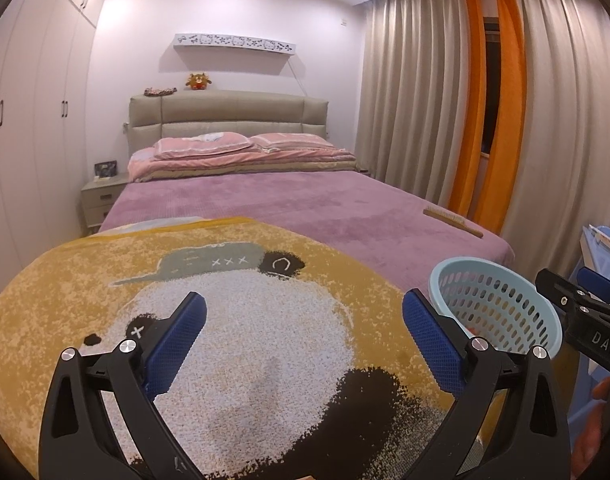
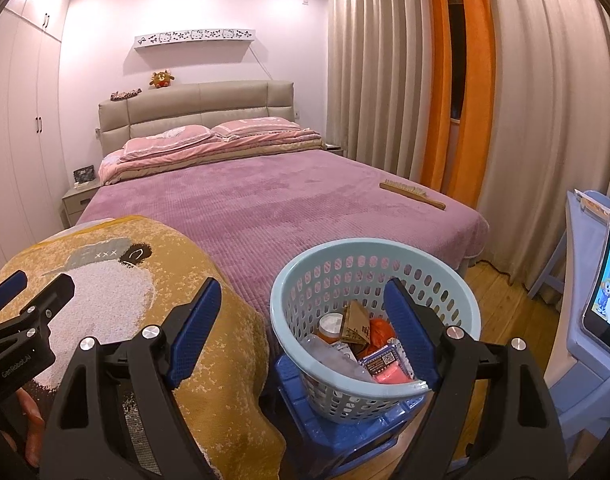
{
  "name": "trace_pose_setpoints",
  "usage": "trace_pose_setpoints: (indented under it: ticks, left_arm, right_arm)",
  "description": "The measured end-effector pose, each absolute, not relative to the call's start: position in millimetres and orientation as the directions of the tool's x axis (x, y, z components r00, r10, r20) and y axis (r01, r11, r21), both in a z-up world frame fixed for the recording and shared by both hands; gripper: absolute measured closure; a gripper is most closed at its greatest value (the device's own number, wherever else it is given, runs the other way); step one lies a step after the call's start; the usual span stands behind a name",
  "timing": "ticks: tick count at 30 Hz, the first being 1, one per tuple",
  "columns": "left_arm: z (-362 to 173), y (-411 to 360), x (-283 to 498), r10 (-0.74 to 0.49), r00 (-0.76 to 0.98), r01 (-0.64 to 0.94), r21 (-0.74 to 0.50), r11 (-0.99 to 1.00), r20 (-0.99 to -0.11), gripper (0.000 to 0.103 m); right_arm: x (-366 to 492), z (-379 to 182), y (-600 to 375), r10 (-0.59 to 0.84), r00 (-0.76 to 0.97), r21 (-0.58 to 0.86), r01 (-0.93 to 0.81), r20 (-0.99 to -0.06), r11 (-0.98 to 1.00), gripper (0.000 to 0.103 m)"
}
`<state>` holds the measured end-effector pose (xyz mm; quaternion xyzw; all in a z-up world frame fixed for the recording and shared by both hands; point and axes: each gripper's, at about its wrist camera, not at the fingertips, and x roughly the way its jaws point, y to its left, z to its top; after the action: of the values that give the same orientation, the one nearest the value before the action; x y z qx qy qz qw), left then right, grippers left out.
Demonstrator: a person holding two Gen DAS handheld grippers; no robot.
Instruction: Collect trash
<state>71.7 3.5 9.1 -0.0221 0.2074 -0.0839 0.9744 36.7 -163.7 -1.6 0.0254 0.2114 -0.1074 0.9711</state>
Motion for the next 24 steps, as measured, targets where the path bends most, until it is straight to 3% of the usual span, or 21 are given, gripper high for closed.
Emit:
trace_pose_setpoints:
  ticks: [24]
  left_arm:
    - [10.9,2.6,70.2,-0.178,0.902,0.165,-0.066,0.984,-0.393,0.008]
  right_arm:
    - [32.9,1.1,-161.0,-0.194,0.891,0.009,0.217,-0.409,0.976,0.022]
